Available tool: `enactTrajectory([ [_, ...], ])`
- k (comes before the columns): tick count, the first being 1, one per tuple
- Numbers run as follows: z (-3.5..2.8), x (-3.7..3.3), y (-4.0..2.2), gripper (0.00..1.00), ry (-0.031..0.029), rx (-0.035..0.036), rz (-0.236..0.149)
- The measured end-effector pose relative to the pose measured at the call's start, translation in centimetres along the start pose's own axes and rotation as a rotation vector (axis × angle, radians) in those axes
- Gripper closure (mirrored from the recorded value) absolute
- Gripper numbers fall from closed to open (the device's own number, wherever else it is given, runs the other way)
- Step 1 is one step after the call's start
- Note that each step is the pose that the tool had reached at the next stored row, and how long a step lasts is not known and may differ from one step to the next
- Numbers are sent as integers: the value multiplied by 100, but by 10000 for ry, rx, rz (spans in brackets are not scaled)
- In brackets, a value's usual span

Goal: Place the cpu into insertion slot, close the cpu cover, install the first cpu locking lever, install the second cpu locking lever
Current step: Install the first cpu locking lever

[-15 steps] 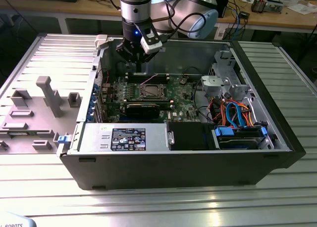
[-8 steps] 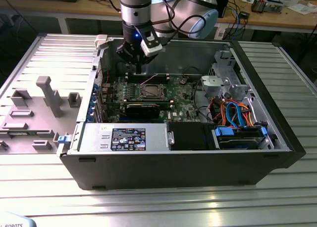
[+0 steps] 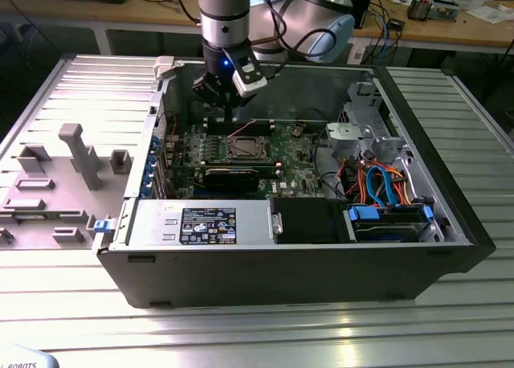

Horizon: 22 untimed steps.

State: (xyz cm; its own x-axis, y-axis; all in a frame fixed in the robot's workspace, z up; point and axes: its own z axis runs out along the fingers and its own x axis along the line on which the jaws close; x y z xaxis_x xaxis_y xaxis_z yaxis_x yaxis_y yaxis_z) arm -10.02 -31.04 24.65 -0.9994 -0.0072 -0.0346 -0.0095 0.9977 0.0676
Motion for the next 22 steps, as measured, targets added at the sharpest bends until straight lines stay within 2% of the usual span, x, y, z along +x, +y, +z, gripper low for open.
enactTrajectory([
  [3,27,-13,-2,89,-5,3,37],
  [8,130,-36,-9,89,-6,2,15],
  [16,200,-124,-7,89,-3,19,-35],
  [22,230,-153,17,89,1,44,-105],
])
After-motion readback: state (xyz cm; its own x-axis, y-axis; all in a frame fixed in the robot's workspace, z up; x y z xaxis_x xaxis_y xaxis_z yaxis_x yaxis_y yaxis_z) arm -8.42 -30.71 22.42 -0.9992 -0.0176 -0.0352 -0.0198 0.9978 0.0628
